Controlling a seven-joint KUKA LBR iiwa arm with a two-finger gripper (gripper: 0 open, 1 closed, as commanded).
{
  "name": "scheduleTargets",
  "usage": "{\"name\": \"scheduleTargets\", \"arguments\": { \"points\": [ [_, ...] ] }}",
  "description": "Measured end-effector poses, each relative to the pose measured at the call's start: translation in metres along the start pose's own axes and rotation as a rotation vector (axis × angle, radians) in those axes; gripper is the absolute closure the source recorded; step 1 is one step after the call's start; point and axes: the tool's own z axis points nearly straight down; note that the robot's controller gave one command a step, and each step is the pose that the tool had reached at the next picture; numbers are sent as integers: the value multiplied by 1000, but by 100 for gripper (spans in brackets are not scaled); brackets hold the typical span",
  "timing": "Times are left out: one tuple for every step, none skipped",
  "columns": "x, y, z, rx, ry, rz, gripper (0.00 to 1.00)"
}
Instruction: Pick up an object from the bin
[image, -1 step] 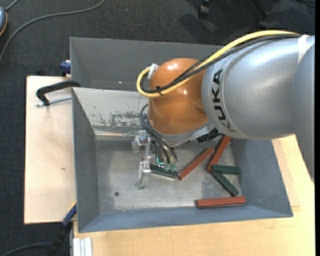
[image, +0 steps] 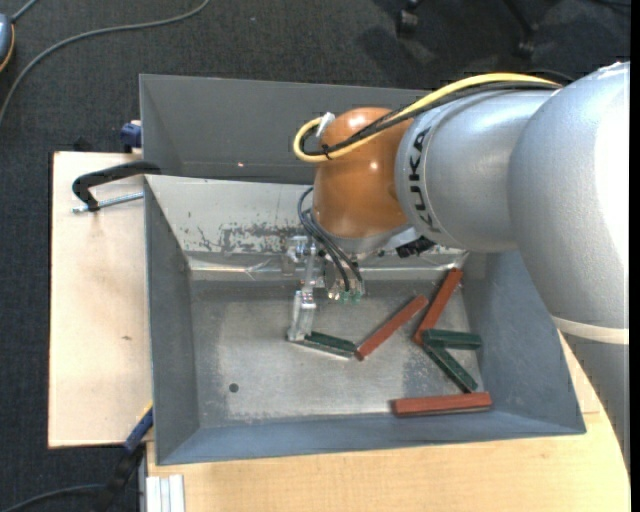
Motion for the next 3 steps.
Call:
{"name": "scheduleTargets", "arguments": {
  "points": [
    [61,-77,26,3,13,65,0],
    [58,-71,24,-2,5,58,100],
    [46,-62,-124,-3,-10,23,100]
  ]
}}
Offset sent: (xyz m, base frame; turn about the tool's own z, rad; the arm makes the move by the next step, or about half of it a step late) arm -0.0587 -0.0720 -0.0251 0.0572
